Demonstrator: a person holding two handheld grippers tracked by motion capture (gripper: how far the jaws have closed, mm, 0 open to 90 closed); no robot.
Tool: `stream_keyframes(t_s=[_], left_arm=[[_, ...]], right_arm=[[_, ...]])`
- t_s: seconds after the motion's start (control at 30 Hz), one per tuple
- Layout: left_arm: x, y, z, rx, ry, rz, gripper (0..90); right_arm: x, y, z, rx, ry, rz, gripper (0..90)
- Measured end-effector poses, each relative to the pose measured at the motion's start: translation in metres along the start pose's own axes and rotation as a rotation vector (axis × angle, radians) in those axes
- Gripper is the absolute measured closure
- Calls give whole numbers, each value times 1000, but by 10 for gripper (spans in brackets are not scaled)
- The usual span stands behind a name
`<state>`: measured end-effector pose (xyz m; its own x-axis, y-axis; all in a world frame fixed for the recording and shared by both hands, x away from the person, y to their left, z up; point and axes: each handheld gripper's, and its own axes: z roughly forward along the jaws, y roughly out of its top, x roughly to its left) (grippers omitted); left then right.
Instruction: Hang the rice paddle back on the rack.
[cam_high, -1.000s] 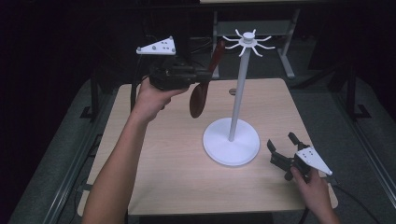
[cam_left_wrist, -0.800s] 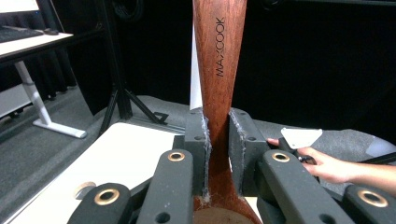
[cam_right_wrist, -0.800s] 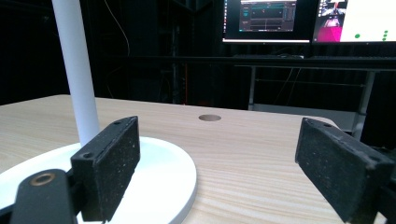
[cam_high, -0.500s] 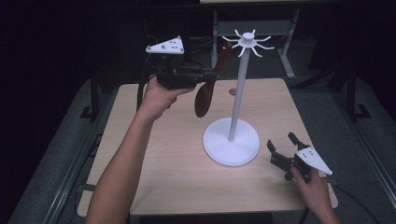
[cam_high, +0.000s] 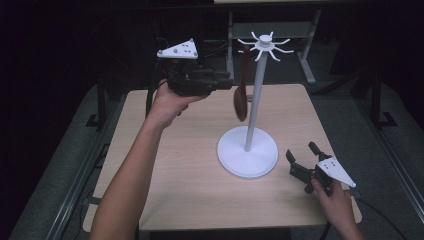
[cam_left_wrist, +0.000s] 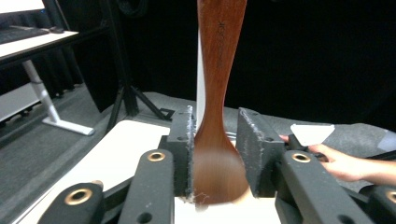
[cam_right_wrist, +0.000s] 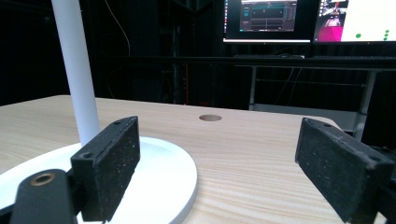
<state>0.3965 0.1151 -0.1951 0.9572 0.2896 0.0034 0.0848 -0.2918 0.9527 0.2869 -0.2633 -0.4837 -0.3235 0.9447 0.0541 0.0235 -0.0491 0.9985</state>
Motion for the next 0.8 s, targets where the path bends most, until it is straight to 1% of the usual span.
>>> stream_keyframes(t_s=[0.13, 0.17, 0.23, 0.27, 0.3, 0.33, 0.37, 0.43, 0.63, 0.67, 0.7, 0.73, 0.8], left_arm=[[-1, -1, -5, 15, 12, -7, 590], [-1, -1, -9, 28, 25, -9, 566], [-3, -3, -12, 43, 32, -14, 538], [-4, -3, -14, 56, 40, -11, 522], [-4, -4, -16, 74, 43, -16, 500], [-4, -4, -16, 74, 43, -16, 488], [-7, -6, -21, 100, 59, -6, 484], [-8, -8, -26, 111, 63, -10, 456], [-10, -21, -42, 152, 109, -18, 378], [-10, -21, -42, 152, 109, -18, 363], [-10, -24, -45, 156, 119, -28, 363], [-9, -28, -49, 167, 130, -33, 339], [-8, -35, -54, 177, 147, -44, 324]], right_arm=[[0, 0, 0, -4, 0, -3, 135], [0, 0, 0, -2, 0, 5, 135], [0, 0, 0, -2, 0, 5, 135], [0, 0, 0, -1, 1, 5, 135], [0, 0, 0, -3, 0, -1, 135], [0, 0, 0, -3, 0, -1, 135], [0, 0, 0, -2, 1, 6, 135], [0, 0, 0, -5, 1, 2, 135], [0, 0, 0, -3, 4, 7, 135], [0, 0, 0, -3, 4, 7, 135], [0, 0, 0, -4, 4, 5, 135], [0, 0, 0, -3, 5, 8, 135], [0, 0, 0, -3, 5, 5, 135]])
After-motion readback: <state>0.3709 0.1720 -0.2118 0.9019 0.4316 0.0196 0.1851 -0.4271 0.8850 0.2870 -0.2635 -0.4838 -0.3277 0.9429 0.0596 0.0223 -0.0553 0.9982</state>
